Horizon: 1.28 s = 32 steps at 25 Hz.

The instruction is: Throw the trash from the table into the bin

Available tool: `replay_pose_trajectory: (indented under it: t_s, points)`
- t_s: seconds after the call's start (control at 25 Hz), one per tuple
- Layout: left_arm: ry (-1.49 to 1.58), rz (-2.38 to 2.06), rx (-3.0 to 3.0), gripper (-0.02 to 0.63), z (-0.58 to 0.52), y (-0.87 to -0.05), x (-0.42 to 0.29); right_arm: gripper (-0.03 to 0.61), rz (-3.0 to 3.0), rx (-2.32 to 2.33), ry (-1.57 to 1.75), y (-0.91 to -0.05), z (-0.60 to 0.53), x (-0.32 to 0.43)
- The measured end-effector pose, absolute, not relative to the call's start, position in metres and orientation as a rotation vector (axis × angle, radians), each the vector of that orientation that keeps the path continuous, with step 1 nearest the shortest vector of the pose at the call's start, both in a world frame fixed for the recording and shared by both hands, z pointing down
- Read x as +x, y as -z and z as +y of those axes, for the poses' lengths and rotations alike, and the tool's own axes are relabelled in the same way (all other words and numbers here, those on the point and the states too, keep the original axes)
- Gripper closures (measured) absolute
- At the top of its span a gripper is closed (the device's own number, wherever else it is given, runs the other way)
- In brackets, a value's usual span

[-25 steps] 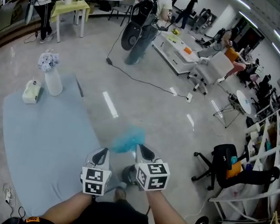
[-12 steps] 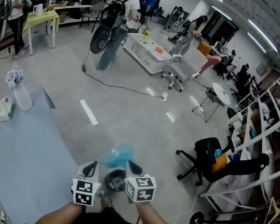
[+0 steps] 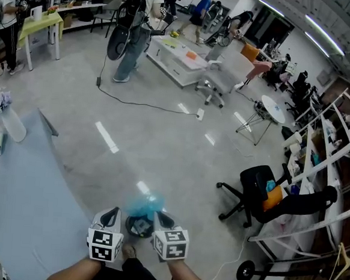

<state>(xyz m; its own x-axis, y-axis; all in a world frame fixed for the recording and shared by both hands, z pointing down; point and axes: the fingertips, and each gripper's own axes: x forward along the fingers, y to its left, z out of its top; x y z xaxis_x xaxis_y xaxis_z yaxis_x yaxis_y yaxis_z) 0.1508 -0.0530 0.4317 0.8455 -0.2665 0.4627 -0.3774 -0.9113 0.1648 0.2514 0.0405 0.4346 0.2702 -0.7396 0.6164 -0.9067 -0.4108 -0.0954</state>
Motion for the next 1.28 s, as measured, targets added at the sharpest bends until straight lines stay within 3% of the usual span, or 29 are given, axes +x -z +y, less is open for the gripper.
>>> replay_pose_trajectory:
  t_s: [0.52, 1.28]
  points:
    - [-0.745, -0.492, 2.697, 0.606, -0.008, -0.498, 0.2, 0.575, -1.447, 2.106, -1.005, -0.526, 0.09, 0.291]
    - [-1.021, -0.509, 2.609, 0.606, 0.003, -0.607, 0.213, 0.575, -1.346, 1.868, -1.244, -0.702, 0.108, 0.312]
